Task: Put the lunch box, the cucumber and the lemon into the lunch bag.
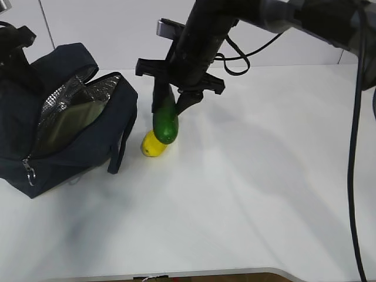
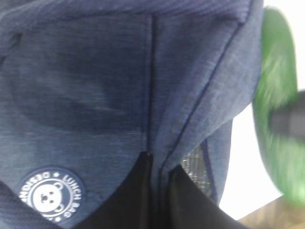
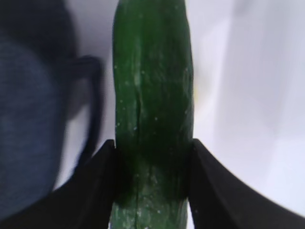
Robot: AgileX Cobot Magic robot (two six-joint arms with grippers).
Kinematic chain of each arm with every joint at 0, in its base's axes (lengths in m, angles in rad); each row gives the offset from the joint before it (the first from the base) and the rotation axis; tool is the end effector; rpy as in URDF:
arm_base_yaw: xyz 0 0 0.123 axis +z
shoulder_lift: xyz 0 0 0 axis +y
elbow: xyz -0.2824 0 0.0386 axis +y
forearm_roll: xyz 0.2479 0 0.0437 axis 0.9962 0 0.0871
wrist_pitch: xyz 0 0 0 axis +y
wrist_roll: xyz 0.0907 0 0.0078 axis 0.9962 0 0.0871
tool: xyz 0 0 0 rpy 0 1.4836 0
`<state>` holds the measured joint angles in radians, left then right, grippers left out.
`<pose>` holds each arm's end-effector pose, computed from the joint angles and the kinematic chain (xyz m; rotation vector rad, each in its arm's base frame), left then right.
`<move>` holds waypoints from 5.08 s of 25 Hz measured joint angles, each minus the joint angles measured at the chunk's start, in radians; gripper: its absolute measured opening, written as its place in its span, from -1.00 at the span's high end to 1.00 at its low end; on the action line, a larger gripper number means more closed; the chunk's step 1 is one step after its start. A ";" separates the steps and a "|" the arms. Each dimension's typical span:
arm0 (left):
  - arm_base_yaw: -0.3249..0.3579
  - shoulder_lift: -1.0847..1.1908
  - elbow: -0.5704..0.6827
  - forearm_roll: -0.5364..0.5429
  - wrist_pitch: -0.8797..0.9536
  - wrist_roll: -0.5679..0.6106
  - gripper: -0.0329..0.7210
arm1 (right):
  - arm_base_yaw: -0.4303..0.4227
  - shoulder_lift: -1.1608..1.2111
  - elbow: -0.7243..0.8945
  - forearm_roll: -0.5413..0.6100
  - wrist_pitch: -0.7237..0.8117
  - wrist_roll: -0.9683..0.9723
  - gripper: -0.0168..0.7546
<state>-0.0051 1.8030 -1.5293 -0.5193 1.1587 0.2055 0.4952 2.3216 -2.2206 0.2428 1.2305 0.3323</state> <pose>0.3751 -0.0433 0.2861 0.0744 2.7935 -0.6765 0.4310 0.2563 0.2379 -0.1727 2.8912 0.5145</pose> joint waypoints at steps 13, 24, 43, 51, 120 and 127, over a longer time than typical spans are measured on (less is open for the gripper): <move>0.000 0.000 0.000 -0.055 -0.002 0.000 0.92 | 0.000 0.000 -0.018 0.562 0.000 -0.190 0.09; 0.002 0.000 0.000 -0.168 -0.007 0.011 0.92 | 0.000 0.066 -0.020 0.724 -0.070 -0.264 0.09; 0.002 0.000 0.000 -0.183 -0.016 0.015 0.92 | 0.020 0.141 -0.020 0.832 -0.286 -0.318 0.01; 0.002 0.000 0.000 -0.183 -0.016 0.015 0.92 | 0.021 0.142 -0.020 0.846 -0.262 -0.319 -0.30; 0.046 0.000 0.000 -0.064 -0.003 0.016 0.92 | 0.165 -0.264 0.143 -0.296 0.027 -0.010 -0.32; 0.046 0.000 0.000 -0.072 -0.001 0.016 0.92 | 0.165 -0.265 0.183 -0.298 0.025 0.031 -0.32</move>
<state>0.0409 1.8030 -1.5293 -0.5912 1.1580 0.2212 0.6602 2.0568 -2.0379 -0.0555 1.2559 0.3628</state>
